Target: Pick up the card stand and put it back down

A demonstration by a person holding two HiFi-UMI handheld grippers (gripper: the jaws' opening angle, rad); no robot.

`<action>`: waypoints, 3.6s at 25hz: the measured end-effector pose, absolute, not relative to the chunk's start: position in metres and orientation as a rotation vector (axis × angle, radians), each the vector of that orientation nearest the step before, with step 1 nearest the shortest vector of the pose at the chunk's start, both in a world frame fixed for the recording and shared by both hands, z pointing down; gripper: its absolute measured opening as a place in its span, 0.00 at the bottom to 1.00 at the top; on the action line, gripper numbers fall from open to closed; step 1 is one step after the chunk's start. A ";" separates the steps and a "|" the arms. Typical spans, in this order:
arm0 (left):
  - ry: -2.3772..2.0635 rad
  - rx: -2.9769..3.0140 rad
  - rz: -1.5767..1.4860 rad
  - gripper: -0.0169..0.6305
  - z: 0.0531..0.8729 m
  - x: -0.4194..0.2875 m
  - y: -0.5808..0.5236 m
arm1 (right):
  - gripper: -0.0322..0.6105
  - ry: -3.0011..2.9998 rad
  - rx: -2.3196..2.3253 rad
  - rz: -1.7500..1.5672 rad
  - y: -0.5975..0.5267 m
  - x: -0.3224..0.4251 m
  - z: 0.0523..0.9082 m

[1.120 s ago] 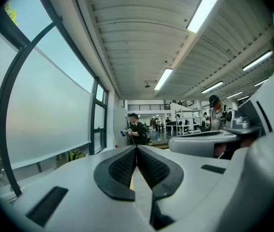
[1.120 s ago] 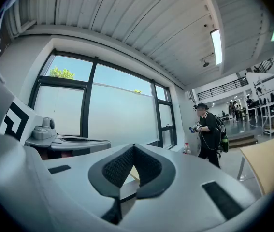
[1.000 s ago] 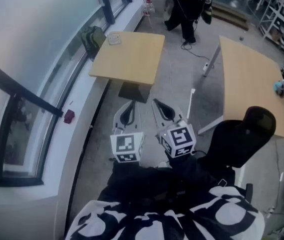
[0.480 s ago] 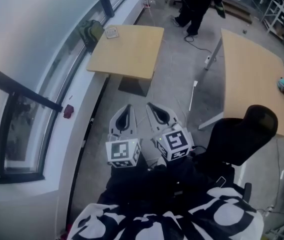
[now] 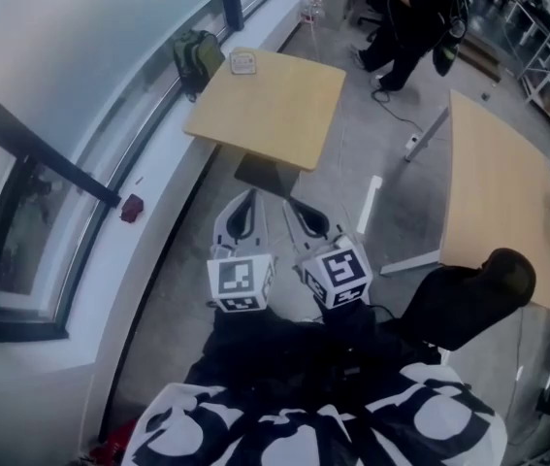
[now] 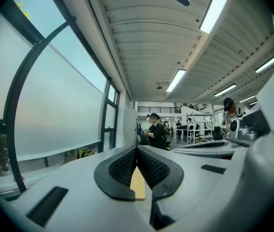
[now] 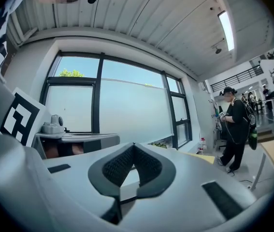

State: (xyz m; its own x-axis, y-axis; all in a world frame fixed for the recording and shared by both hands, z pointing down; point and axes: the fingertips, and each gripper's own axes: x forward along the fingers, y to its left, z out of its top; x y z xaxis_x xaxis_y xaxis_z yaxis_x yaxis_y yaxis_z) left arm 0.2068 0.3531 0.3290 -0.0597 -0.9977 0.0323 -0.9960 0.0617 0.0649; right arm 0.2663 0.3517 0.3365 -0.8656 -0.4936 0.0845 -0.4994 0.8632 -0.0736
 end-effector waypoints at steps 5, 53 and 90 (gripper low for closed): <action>-2.306 2.059 -0.054 0.04 0.324 0.140 0.343 | 0.08 -2.991 0.724 0.114 0.336 0.201 0.333; -2.197 2.160 0.157 0.04 0.346 -0.081 0.012 | 0.08 -3.023 0.850 0.255 -0.017 -0.028 0.347; -1.371 2.474 0.216 0.04 0.531 -0.203 -0.141 | 0.08 -2.587 1.251 0.478 -0.168 -0.079 0.499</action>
